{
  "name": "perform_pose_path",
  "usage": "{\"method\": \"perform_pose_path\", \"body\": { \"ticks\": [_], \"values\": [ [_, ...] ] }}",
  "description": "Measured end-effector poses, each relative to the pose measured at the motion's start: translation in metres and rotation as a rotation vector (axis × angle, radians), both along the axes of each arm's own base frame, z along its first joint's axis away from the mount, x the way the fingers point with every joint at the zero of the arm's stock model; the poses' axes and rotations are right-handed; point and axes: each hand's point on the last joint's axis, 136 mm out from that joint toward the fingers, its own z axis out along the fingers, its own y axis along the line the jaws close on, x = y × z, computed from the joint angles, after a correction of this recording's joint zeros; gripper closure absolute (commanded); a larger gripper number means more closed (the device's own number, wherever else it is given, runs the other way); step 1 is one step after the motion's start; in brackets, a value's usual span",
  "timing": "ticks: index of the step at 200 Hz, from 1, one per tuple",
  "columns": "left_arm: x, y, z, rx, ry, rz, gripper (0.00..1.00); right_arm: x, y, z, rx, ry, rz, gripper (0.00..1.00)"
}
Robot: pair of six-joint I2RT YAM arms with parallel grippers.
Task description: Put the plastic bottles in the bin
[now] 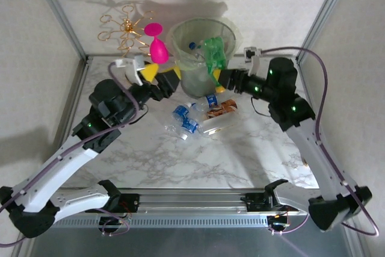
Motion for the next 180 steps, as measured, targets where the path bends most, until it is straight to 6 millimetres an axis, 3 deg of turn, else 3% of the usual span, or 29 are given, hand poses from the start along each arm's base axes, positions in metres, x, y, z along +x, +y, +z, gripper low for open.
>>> {"method": "perform_pose_path", "body": {
  "ticks": [29,60,76,126,168,180],
  "values": [
    [0.014,0.015,-0.022,0.049,0.027,0.12,0.04,0.06,-0.01,-0.004,-0.067,0.026,-0.135,0.6],
    [0.036,0.003,-0.081,0.173,0.143,0.153,0.05,0.121,-0.014,-0.016,-0.109,0.065,-0.232,0.6],
    [0.041,0.001,-0.099,0.212,0.178,0.161,0.05,0.149,-0.011,-0.025,-0.12,0.081,-0.253,0.61],
    [0.041,0.008,-0.103,0.217,0.18,0.196,0.05,0.21,0.01,-0.058,-0.102,0.16,-0.268,0.61],
    [0.042,0.02,-0.105,0.22,0.18,0.257,0.03,0.233,0.041,-0.094,-0.042,0.264,-0.232,0.6],
    [0.042,0.024,-0.104,0.218,0.177,0.277,0.03,0.235,0.049,-0.089,-0.004,0.268,-0.22,0.58]
  ]
}}
